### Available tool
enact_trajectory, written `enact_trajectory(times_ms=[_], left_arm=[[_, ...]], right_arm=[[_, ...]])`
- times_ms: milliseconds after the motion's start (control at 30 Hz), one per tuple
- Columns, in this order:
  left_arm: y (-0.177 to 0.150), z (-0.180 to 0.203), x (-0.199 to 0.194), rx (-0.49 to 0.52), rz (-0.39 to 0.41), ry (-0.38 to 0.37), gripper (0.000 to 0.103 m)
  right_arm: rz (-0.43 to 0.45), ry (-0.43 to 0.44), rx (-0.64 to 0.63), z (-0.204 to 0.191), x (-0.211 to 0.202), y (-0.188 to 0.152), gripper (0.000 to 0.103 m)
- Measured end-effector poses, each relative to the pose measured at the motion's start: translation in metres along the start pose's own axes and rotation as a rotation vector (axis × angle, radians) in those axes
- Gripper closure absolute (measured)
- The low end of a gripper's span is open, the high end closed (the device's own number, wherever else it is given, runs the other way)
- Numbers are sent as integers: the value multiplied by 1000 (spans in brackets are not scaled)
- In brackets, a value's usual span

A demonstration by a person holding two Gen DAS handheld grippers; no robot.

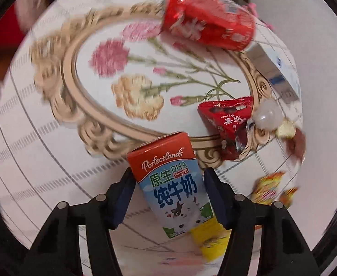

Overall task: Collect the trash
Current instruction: 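Grasp the Perfectlands milk carton with the left tool while the right tool grasps the orange snack bag, then carry both items to the white bin and open both tools to drop them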

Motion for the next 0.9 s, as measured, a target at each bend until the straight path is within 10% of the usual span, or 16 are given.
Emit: enact_trajectory(times_ms=[233, 400, 633, 900], left_arm=[[-1, -4, 4, 423, 29, 181, 46], [-2, -19, -1, 362, 78, 166, 54], [-8, -17, -49, 376, 224, 169, 54], [-7, -39, -143, 347, 434, 141, 54]], right_arm=[[-24, 4, -47, -14, 18, -2, 0], [-26, -72, -88, -23, 24, -6, 3], [13, -116, -112, -29, 11, -9, 46], [96, -22, -87, -49, -45, -4, 52]])
Point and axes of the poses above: each gripper's, at about its wrist camera, not at the fingertips, and x roughly the way its jaws point, z to its right, y to its top, the point moved 3 cm from there along x, roughly the way its jaws point, and after that the axes turned 14 degrees about z, right-handed, at the moved point
